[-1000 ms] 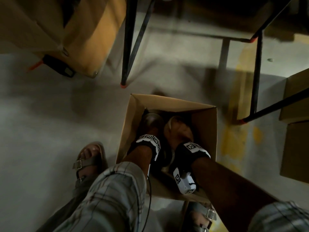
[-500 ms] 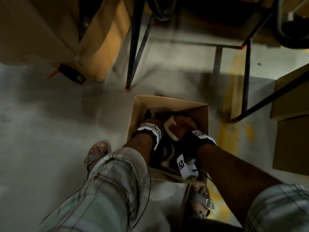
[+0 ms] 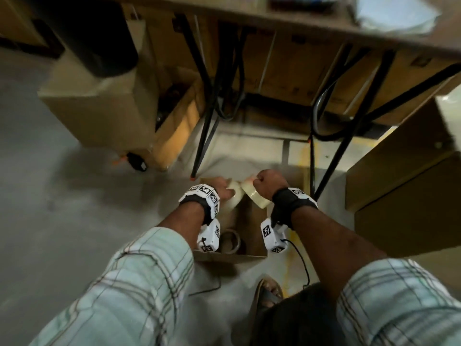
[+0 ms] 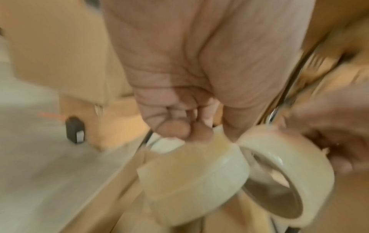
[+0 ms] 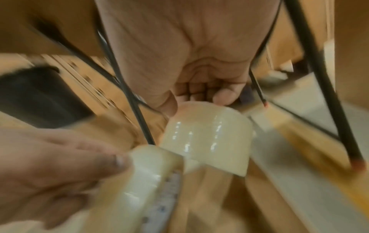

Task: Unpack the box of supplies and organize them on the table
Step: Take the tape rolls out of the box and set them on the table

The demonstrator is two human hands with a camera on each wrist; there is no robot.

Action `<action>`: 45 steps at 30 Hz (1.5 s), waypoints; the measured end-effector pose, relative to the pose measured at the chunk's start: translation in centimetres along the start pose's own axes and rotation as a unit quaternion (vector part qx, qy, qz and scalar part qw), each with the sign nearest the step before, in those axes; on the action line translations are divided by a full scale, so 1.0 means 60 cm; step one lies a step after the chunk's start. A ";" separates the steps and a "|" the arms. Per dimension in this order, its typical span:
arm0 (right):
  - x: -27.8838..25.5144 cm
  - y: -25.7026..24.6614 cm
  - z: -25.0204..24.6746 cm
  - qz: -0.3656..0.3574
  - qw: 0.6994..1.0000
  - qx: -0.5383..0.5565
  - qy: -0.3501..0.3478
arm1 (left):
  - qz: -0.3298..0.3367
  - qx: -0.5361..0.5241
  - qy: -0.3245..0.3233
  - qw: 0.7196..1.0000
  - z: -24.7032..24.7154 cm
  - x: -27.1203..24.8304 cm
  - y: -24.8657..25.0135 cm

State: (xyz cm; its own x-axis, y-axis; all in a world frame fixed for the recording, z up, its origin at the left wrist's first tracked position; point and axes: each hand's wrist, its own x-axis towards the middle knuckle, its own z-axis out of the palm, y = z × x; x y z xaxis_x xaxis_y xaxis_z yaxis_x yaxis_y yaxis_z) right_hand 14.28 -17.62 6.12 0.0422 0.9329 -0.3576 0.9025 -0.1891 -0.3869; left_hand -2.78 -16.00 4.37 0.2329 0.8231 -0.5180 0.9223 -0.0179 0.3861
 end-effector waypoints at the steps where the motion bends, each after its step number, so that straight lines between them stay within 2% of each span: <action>1: -0.021 -0.004 -0.023 -0.009 1.000 0.005 0.010 | -0.006 -0.016 0.017 1.000 -0.022 -0.032 0.014; 6: -0.123 -0.002 -0.130 -0.032 0.997 0.028 0.065 | 0.023 -0.055 0.109 0.992 -0.101 -0.151 0.056; 9: -0.179 -0.001 -0.185 -0.041 0.994 0.038 0.096 | 0.047 -0.031 0.147 0.988 -0.147 -0.225 0.090; 14: -0.256 0.000 -0.276 -0.045 0.988 0.040 0.139 | 0.083 0.035 0.170 0.981 -0.220 -0.332 0.155; 23: -0.375 0.033 -0.469 -0.080 0.945 0.064 0.312 | 0.198 0.081 0.235 0.948 -0.327 -0.429 0.348; 29: -0.378 0.086 -0.588 -0.068 0.897 -0.022 0.436 | 0.251 0.141 0.335 0.897 -0.378 -0.403 0.504; 32: -0.362 0.113 -0.628 -0.031 0.886 -0.097 0.452 | 0.264 0.141 0.380 0.875 -0.389 -0.369 0.571; 34: -0.340 0.132 -0.643 -0.015 0.886 -0.131 0.445 | 0.266 0.140 0.387 0.872 -0.388 -0.335 0.607; 37: -0.296 0.161 -0.654 -0.035 0.882 -0.161 0.442 | 0.259 0.137 0.384 0.876 -0.375 -0.273 0.648; 45: -0.192 0.212 -0.648 -0.006 0.881 -0.215 0.422 | 0.269 0.139 0.377 0.875 -0.342 -0.138 0.701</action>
State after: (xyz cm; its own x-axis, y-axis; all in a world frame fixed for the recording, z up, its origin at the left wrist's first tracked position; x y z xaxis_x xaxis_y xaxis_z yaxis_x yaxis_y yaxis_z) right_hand 41.96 -18.88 38.38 0.1719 0.8633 0.4744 0.9762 -0.2138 0.0353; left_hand 27.78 -11.90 40.55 0.4828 0.7920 0.3737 0.8062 -0.5686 0.1634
